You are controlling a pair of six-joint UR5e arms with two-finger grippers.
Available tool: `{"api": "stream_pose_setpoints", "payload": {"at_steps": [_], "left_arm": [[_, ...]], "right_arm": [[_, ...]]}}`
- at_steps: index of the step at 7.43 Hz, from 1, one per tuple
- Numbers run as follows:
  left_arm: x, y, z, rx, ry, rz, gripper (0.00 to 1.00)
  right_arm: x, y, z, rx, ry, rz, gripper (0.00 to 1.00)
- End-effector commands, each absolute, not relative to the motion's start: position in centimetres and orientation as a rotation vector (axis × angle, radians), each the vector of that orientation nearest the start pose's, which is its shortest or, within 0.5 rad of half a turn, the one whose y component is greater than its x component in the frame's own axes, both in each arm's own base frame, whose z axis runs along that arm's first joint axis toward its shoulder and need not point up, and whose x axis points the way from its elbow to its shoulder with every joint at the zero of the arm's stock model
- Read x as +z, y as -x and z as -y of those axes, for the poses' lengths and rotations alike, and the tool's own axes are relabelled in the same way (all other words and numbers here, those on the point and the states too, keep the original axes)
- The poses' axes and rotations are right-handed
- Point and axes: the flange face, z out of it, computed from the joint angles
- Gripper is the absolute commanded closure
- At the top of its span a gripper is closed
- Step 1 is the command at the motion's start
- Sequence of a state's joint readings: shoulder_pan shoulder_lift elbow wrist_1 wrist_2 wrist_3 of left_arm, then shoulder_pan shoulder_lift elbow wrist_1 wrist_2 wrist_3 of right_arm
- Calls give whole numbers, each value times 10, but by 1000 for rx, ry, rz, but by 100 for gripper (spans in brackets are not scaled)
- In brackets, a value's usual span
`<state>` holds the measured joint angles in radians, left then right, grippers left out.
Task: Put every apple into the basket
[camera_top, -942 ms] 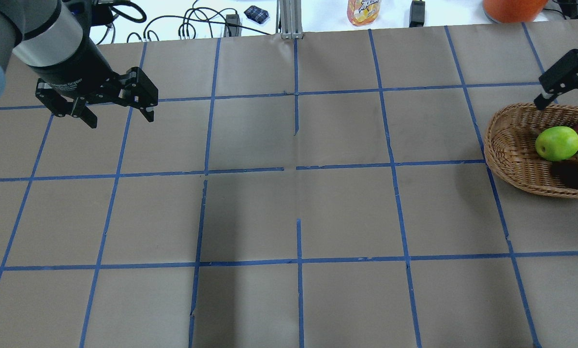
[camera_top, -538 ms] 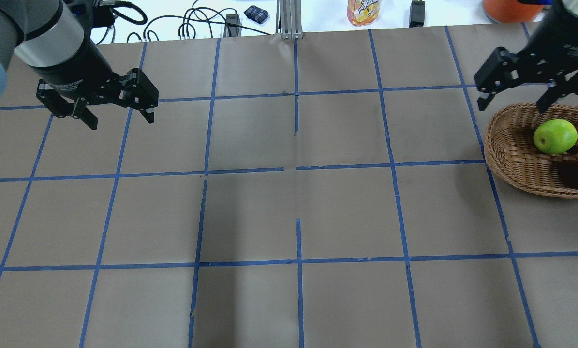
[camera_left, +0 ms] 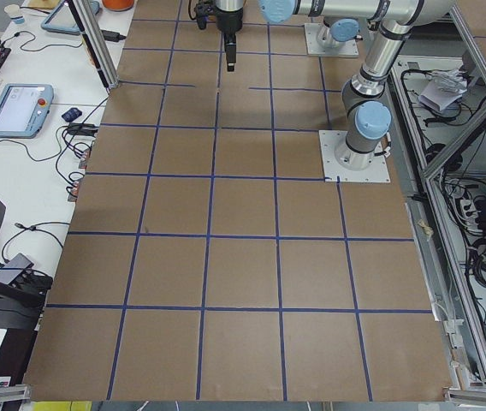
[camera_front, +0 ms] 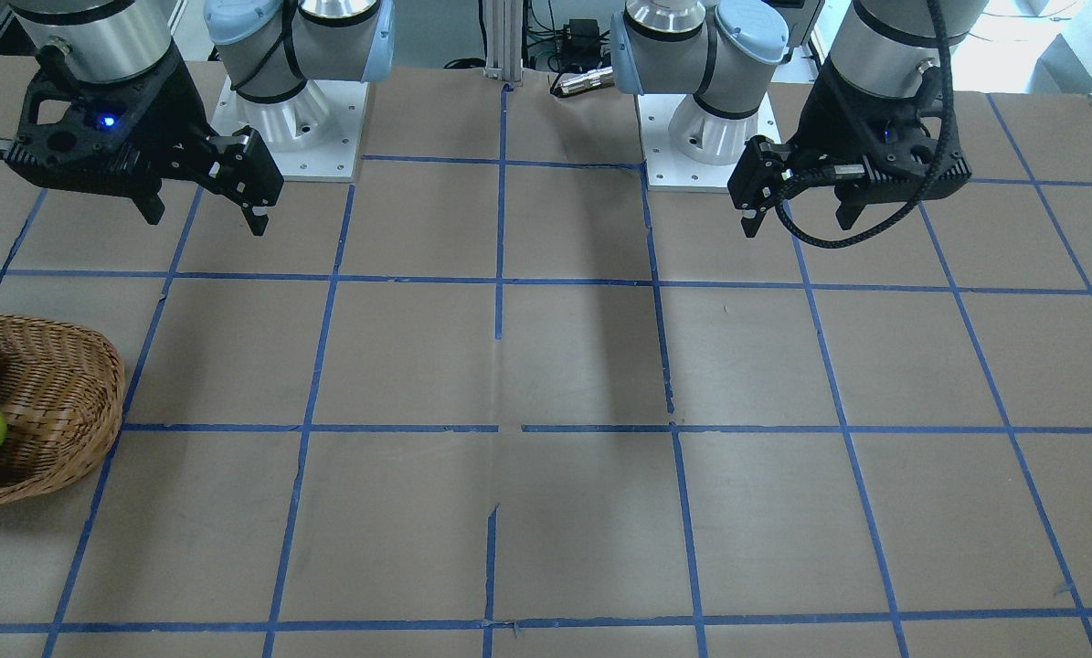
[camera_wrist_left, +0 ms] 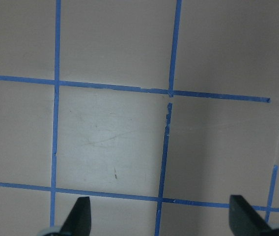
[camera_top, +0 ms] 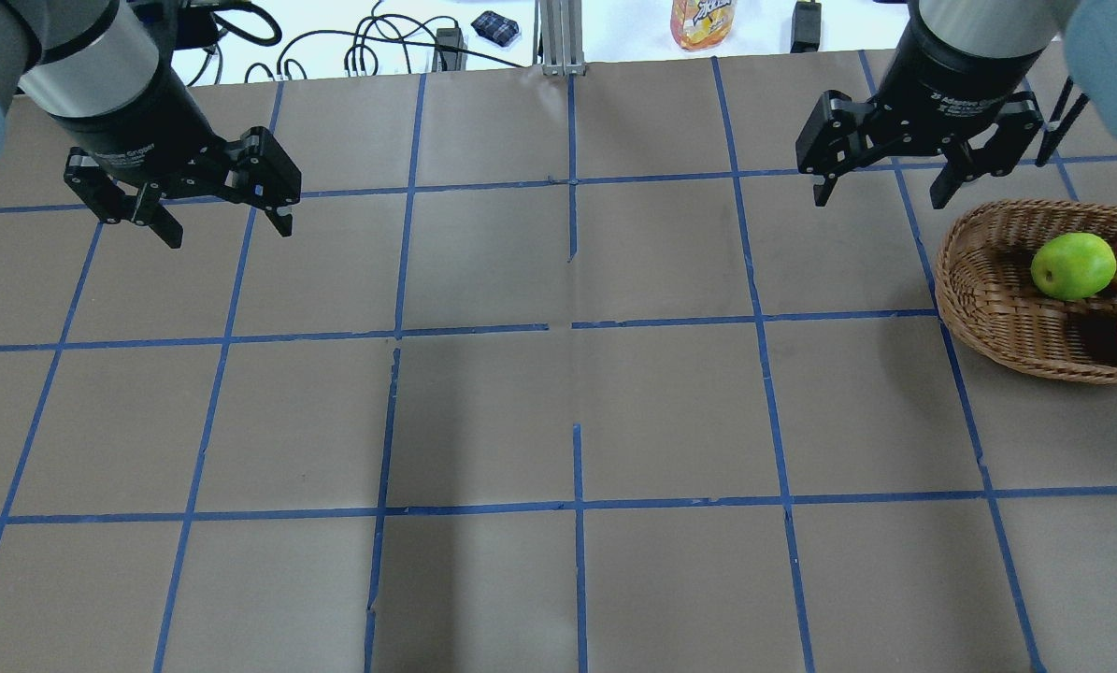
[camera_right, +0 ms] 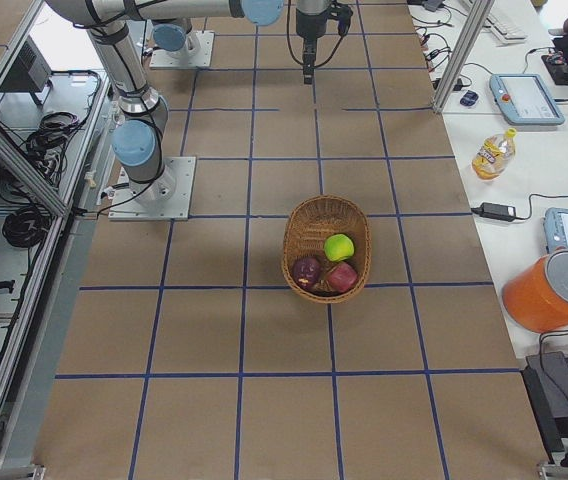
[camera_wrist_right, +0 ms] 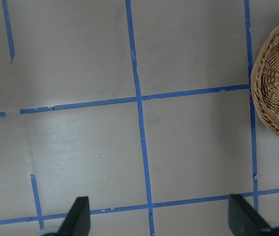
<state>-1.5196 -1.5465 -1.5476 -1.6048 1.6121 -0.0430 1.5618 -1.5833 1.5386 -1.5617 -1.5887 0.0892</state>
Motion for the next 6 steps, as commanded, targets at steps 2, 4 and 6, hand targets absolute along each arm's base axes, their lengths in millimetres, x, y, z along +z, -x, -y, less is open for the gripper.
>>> {"api": "stream_pose_setpoints", "payload": {"at_steps": [2,4,6], "left_arm": [[508,105,491,-26,138,-3098,0],[508,105,489,-28,136,-3098,0],[511,104,489,-35,141,-3098,0]], "right_arm": [[509,-129,490,-64,-155,-3151,0],[511,-128,489,-69,-160,-3150,0],[510,-130,490,-69,-153,-3151,0]]}}
